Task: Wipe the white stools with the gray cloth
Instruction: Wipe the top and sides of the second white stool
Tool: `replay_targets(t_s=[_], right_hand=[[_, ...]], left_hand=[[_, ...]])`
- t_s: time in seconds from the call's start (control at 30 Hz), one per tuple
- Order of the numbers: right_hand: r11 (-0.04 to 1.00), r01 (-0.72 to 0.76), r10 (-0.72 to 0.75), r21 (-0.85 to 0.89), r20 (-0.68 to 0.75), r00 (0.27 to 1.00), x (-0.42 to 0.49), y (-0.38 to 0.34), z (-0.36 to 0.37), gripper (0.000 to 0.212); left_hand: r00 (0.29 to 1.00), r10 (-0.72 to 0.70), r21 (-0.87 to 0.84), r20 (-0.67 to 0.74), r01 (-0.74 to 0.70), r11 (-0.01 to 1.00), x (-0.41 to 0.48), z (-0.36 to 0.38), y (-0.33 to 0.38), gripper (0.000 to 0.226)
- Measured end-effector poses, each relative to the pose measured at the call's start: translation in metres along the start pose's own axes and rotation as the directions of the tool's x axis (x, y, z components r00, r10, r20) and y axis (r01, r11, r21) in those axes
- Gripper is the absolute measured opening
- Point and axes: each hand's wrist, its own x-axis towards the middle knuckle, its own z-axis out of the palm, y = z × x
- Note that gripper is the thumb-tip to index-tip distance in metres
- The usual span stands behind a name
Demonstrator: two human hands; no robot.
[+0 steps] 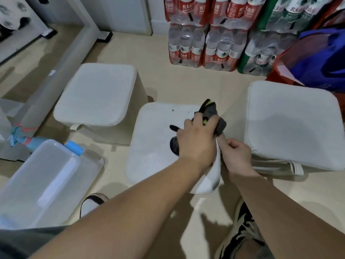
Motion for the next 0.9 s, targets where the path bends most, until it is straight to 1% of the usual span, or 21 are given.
replay_targets(t_s=[0.1, 0.2, 0.27, 0.3, 0.37, 0.43, 0.47, 0.53, 0.57, 0.6, 0.63, 0.67, 0.7, 0.73, 0.77, 0.83, 0.87, 0.9], right_hand=[[1.0, -0.024, 0.024, 0.017, -0.002, 1.0, -0.002, 0.0, 0.002, 0.04], [0.999, -0.03, 0.031, 0.045, -0.028, 0.999, -0.008, -0.007, 0.002, 0.05], [1.0, -0.018, 0.017, -0.021, -0.037, 0.999, -0.013, -0.012, 0.003, 0.051], [0.998, -0.009, 0.006, -0.062, -0.044, 0.999, -0.013, -0.014, 0.003, 0.05], [0.993, 0.009, -0.015, -0.118, -0.05, 0.999, -0.021, -0.02, 0.005, 0.049], [0.985, 0.019, -0.029, -0.171, -0.052, 0.998, -0.028, -0.023, 0.006, 0.049], [0.975, 0.026, -0.037, -0.22, -0.047, 0.998, -0.033, -0.024, 0.006, 0.048], [0.941, 0.028, -0.035, -0.337, -0.014, 0.999, -0.043, -0.027, 0.007, 0.039], [0.928, 0.018, -0.024, -0.372, -0.009, 1.0, -0.049, -0.027, 0.006, 0.034], [0.919, -0.005, -0.004, -0.395, -0.022, 1.0, -0.052, -0.026, 0.006, 0.035], [0.909, -0.036, 0.025, -0.415, -0.034, 0.999, -0.057, -0.028, 0.005, 0.042], [0.902, -0.061, 0.052, -0.428, -0.032, 0.998, -0.063, -0.029, 0.004, 0.047], [0.896, -0.091, 0.089, -0.434, -0.026, 0.996, -0.07, -0.032, 0.004, 0.05], [0.895, -0.128, 0.133, -0.426, -0.018, 0.991, -0.079, -0.034, 0.004, 0.051], [0.901, -0.187, 0.201, -0.392, -0.006, 0.98, -0.086, -0.036, 0.005, 0.048], [0.91, -0.286, 0.305, -0.3, 0.018, 0.952, -0.096, -0.033, 0.007, 0.044], [0.915, -0.301, 0.319, -0.27, 0.027, 0.947, -0.097, -0.03, 0.009, 0.047], [0.92, -0.295, 0.314, -0.258, 0.035, 0.949, -0.1, -0.028, 0.011, 0.05]], left_hand=[[0.999, 0.042, -0.047, 0.006, -0.042, 0.998, -0.042, -0.004, -0.005, 0.044], [0.988, 0.139, -0.069, 0.064, -0.135, 0.988, -0.081, -0.014, -0.017, 0.047], [0.977, 0.164, -0.051, 0.137, -0.158, 0.986, -0.102, -0.026, -0.033, 0.05], [0.974, 0.15, -0.04, 0.168, -0.145, 0.989, -0.107, -0.031, -0.042, 0.051], [0.979, 0.047, -0.016, 0.199, -0.045, 0.999, -0.117, -0.049, -0.066, 0.053], [0.976, -0.119, -0.004, 0.181, 0.122, 0.993, -0.125, -0.061, -0.092, 0.054], [0.965, -0.204, 0.009, 0.166, 0.206, 0.979, -0.129, -0.067, -0.105, 0.055], [0.92, -0.366, 0.013, 0.139, 0.368, 0.93, -0.14, -0.075, -0.127, 0.054], [0.877, -0.462, -0.033, 0.132, 0.47, 0.882, -0.146, -0.078, -0.134, 0.053], [0.807, -0.573, -0.122, 0.141, 0.589, 0.799, -0.15, -0.08, -0.14, 0.049], [0.719, -0.675, -0.245, 0.167, 0.693, 0.678, -0.153, -0.082, -0.143, 0.044], [0.631, -0.746, -0.38, 0.211, 0.757, 0.532, -0.156, -0.085, -0.142, 0.037], [0.563, -0.781, -0.505, 0.27, 0.774, 0.383, -0.157, -0.086, -0.139, 0.032], [0.526, -0.778, -0.599, 0.342, 0.761, 0.251, -0.157, -0.087, -0.134, 0.03], [0.504, -0.757, -0.652, 0.417, 0.745, 0.137, -0.156, -0.089, -0.13, 0.029], [0.461, -0.683, -0.673, 0.566, 0.737, -0.06, -0.152, -0.093, -0.126, 0.029], [0.45, -0.641, -0.664, 0.622, 0.737, -0.127, -0.151, -0.096, -0.128, 0.028], [0.443, -0.605, -0.652, 0.662, 0.739, -0.172, -0.15, -0.099, -0.131, 0.026]])
